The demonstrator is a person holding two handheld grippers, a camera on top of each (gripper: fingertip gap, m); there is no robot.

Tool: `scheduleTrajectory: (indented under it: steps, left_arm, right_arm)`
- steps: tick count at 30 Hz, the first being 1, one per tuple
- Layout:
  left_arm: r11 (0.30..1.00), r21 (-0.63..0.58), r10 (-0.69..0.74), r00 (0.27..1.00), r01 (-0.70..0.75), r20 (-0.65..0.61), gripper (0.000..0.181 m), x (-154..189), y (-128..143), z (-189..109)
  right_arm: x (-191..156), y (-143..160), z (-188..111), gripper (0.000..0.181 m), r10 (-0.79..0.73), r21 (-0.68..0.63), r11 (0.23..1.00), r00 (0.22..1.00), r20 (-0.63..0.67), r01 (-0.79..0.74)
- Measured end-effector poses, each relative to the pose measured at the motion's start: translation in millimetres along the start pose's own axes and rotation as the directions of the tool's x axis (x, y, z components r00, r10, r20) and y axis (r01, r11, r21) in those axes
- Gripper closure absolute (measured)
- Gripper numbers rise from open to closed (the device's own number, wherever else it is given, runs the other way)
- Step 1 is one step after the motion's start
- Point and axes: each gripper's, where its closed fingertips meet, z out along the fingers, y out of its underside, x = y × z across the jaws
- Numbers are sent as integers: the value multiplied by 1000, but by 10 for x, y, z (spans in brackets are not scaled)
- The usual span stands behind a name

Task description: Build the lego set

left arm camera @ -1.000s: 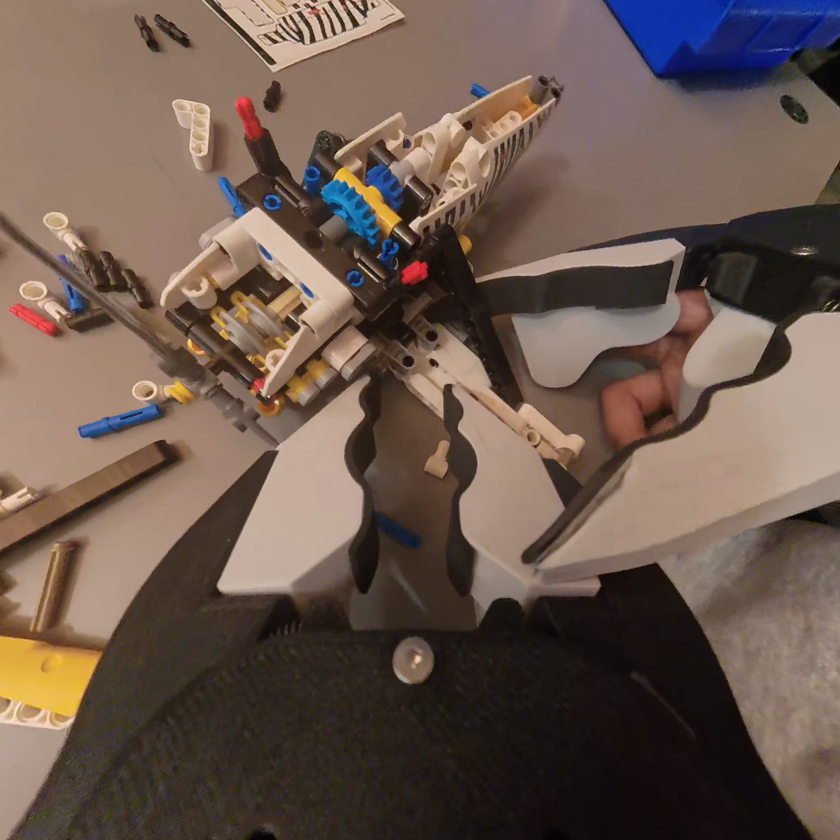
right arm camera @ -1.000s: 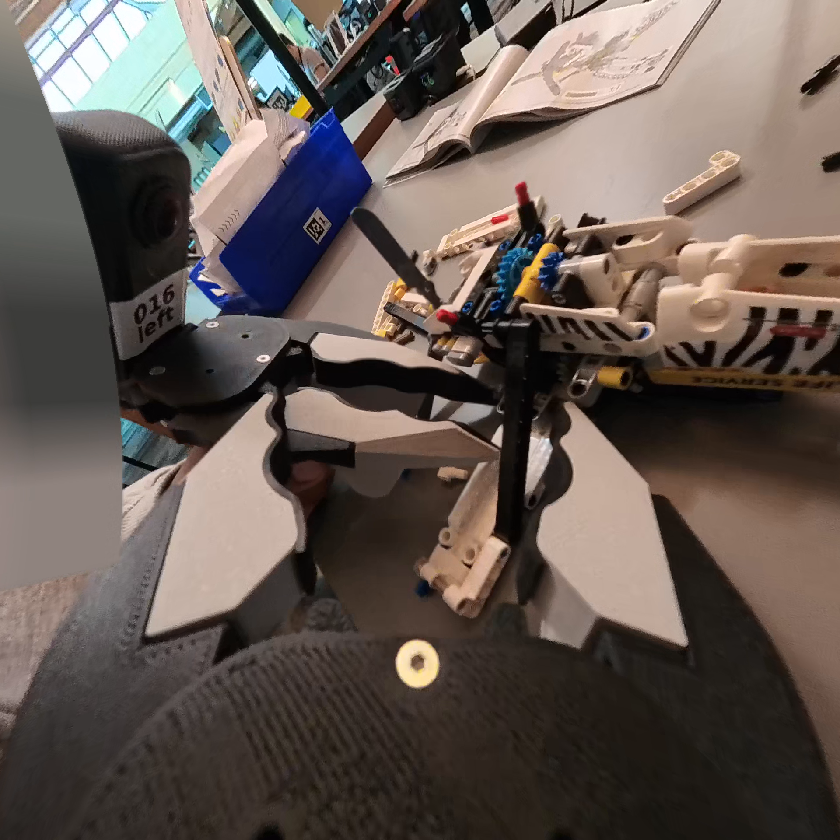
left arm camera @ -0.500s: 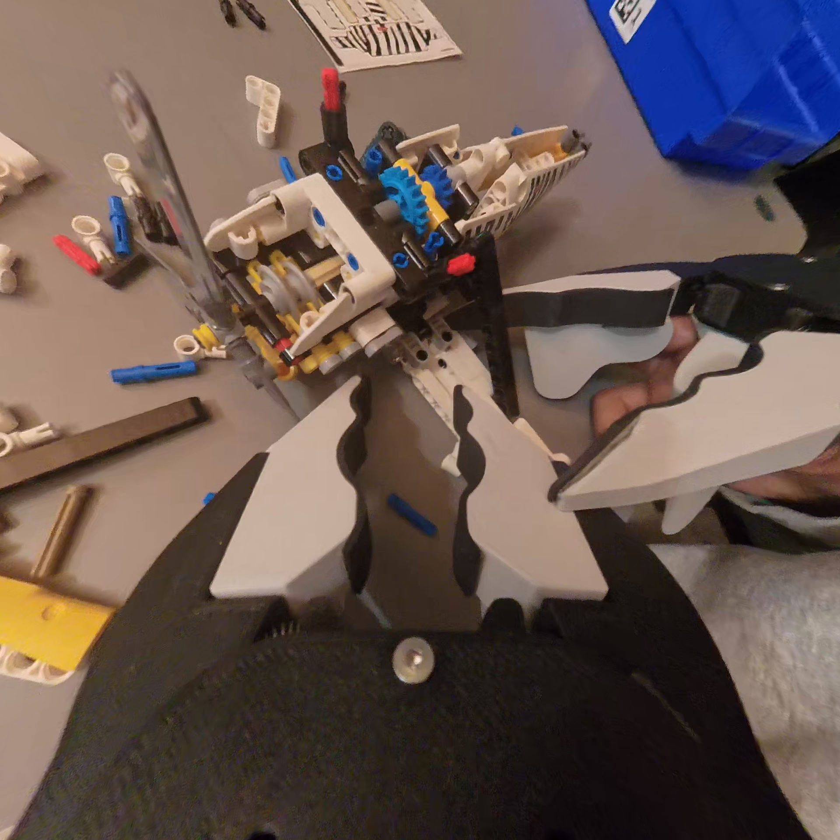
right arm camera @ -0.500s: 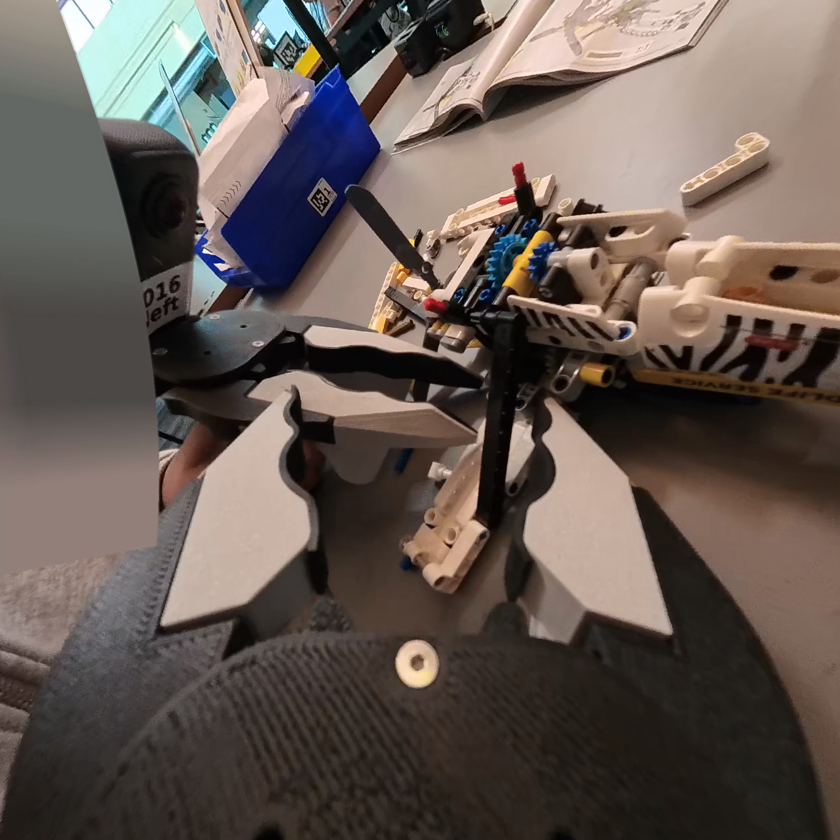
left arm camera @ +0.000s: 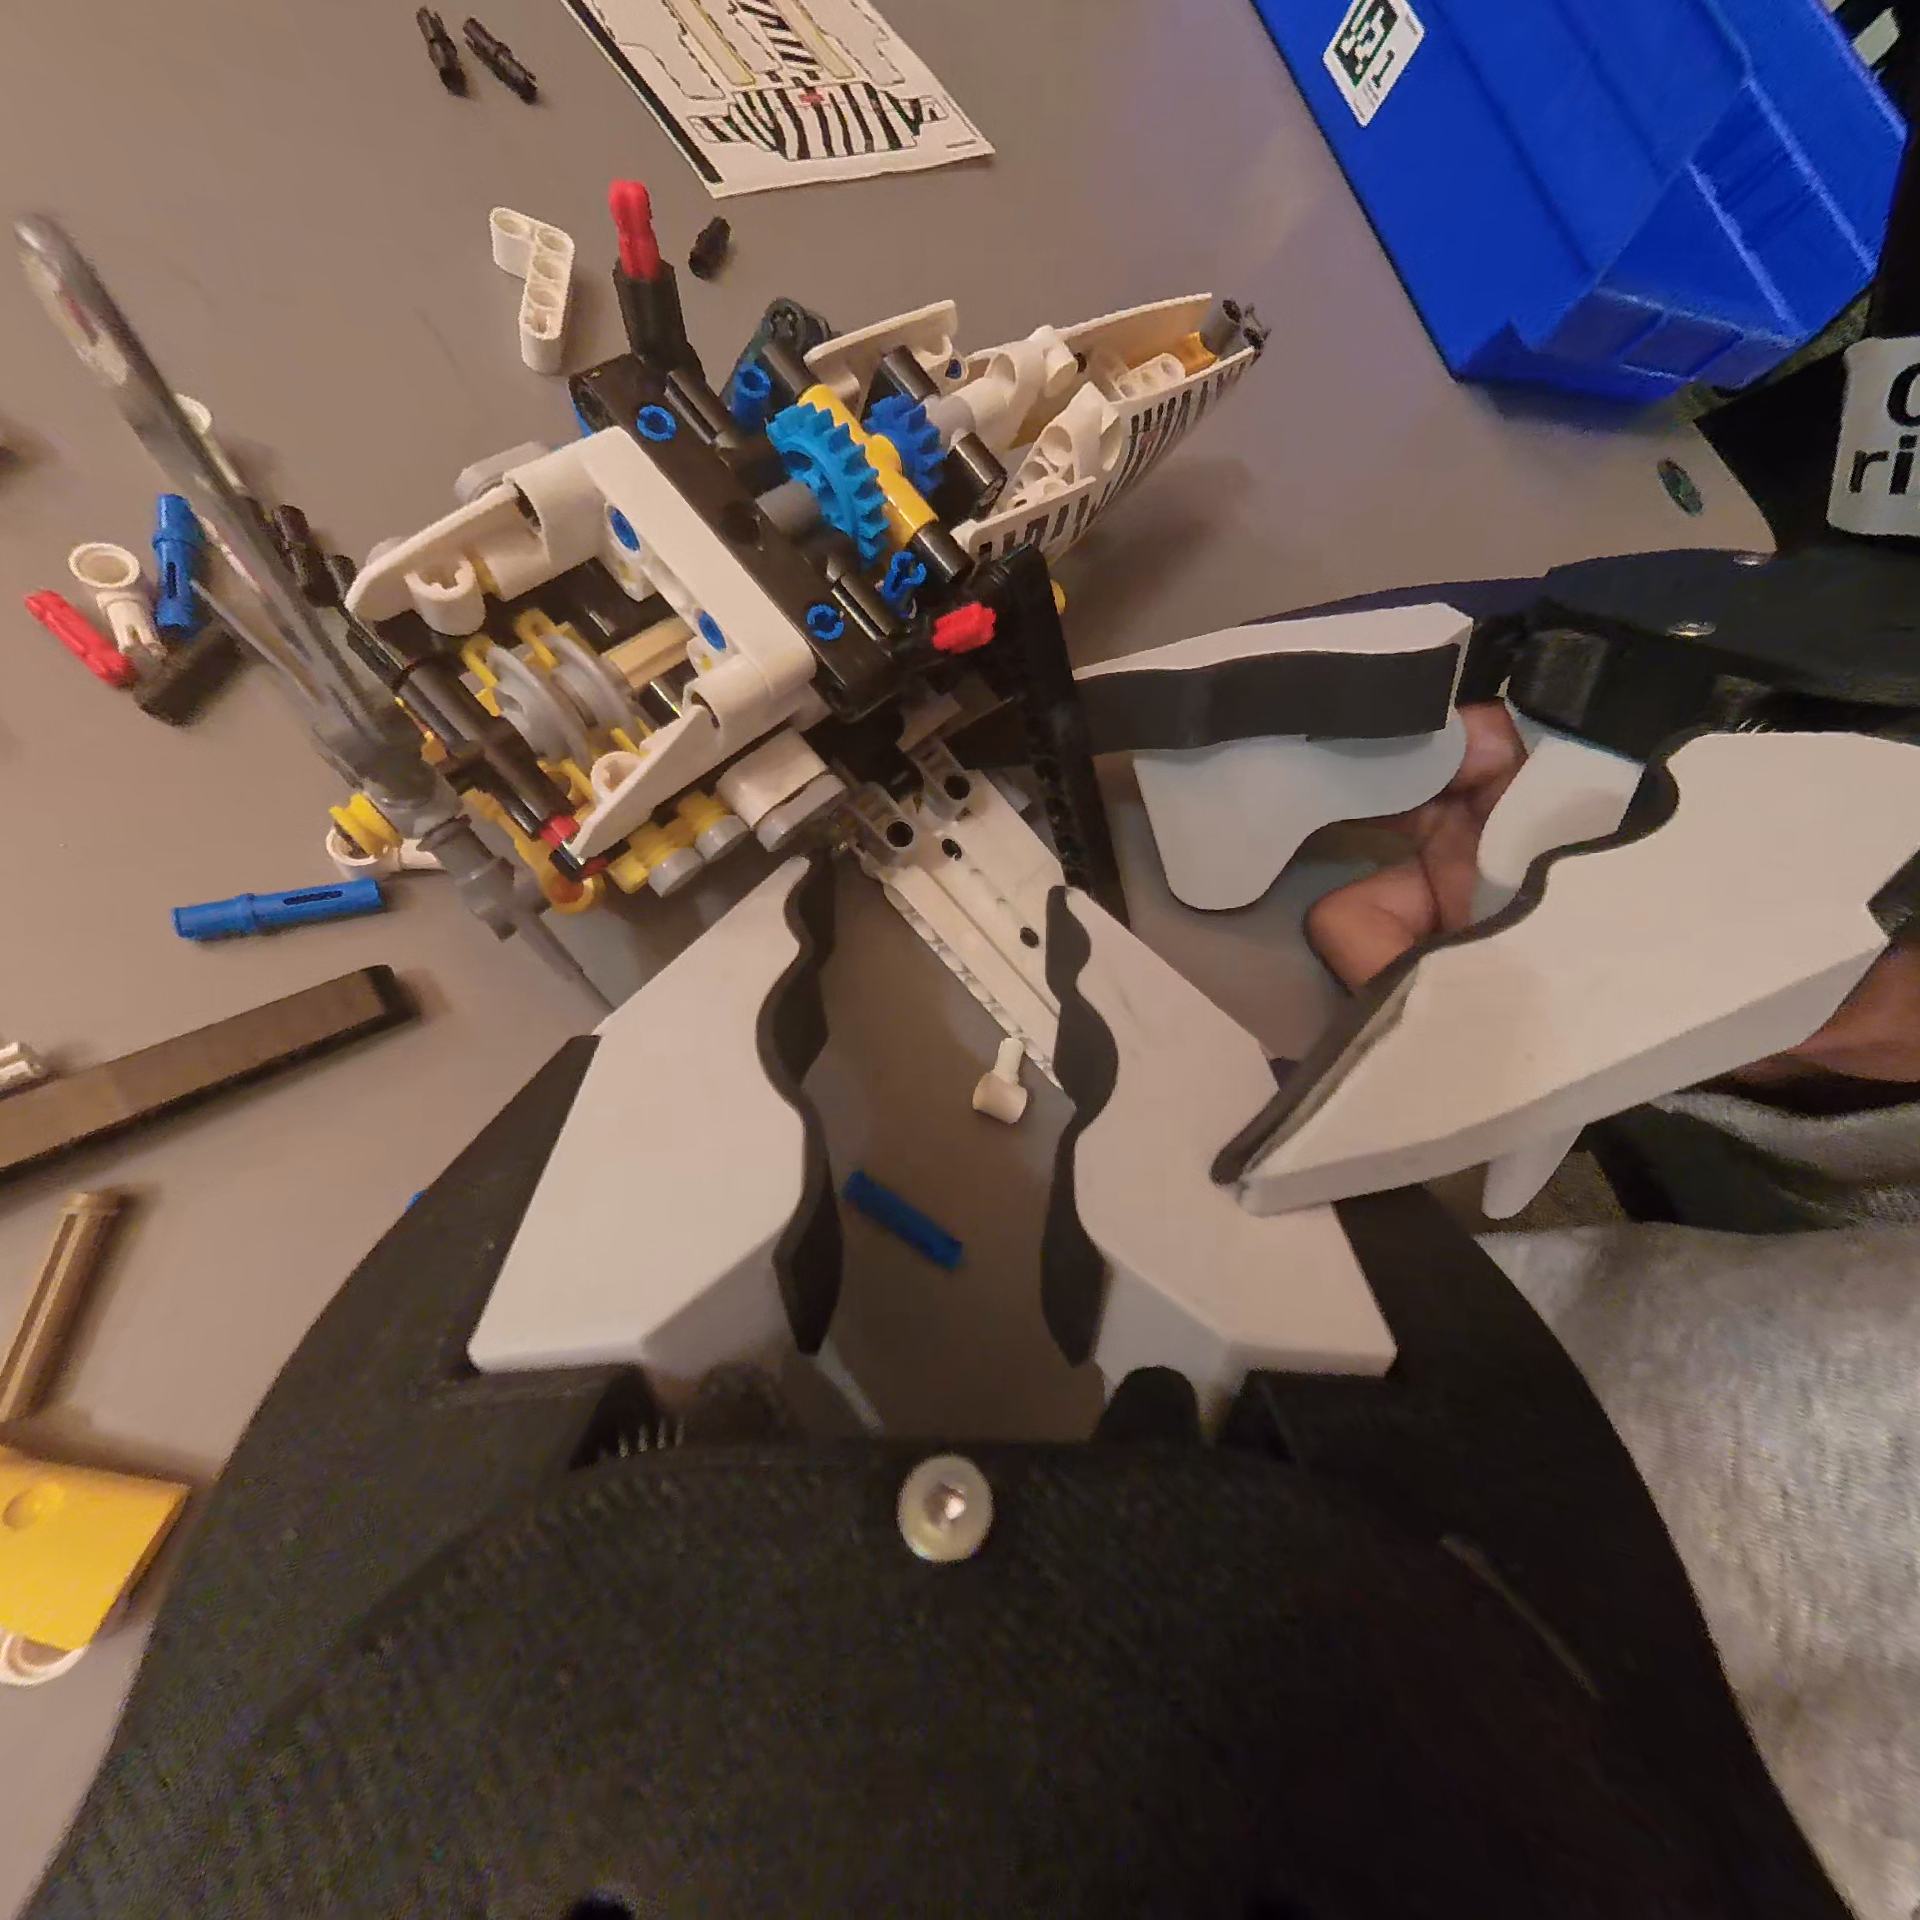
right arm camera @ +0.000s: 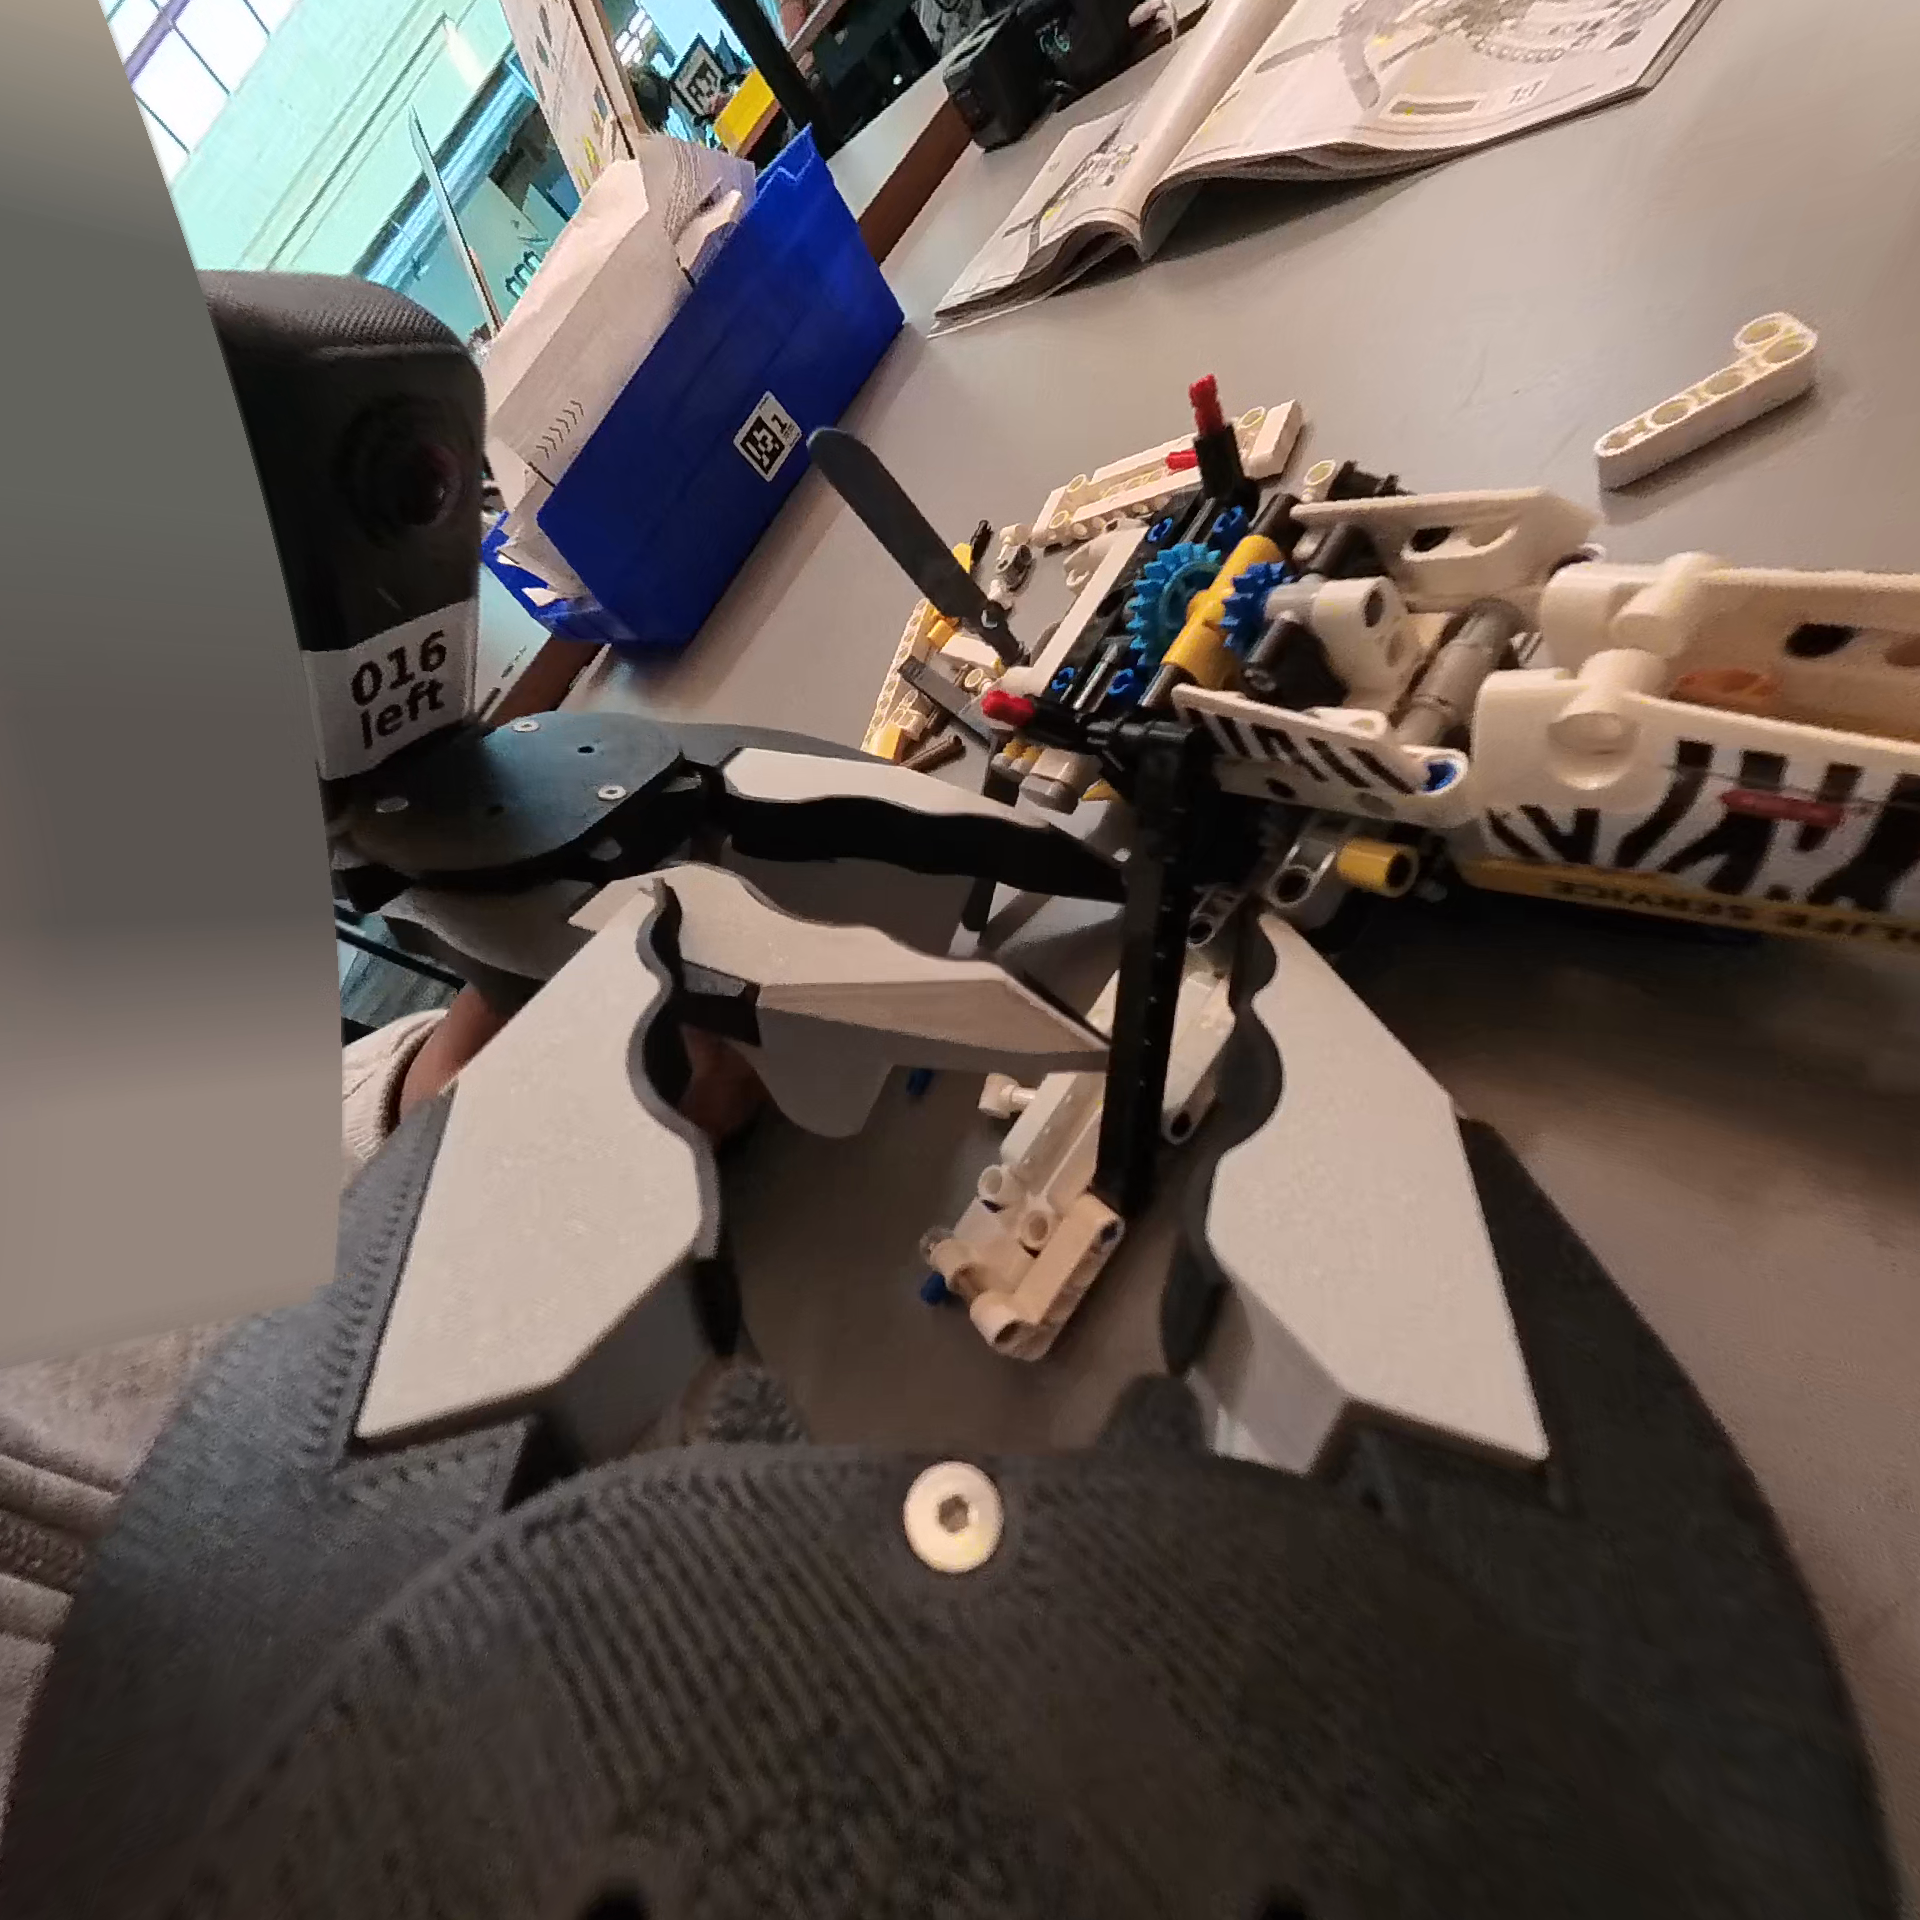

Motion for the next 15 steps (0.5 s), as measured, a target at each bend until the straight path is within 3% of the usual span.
scheduleTrajectory:
  steps: [7, 15]
  left_arm:
    - [999, 36, 7, 999, -9, 51, 142, -46, -38, -41]
    - [999, 39, 30, 999, -31, 27, 135, 2, -41, -40]
  right_arm:
    - [-22, -15, 24, 75, -16, -16, 1000, 1000, 22, 17]
    - [-35, -17, 23, 72, -29, -24, 999, 998, 63, 31]
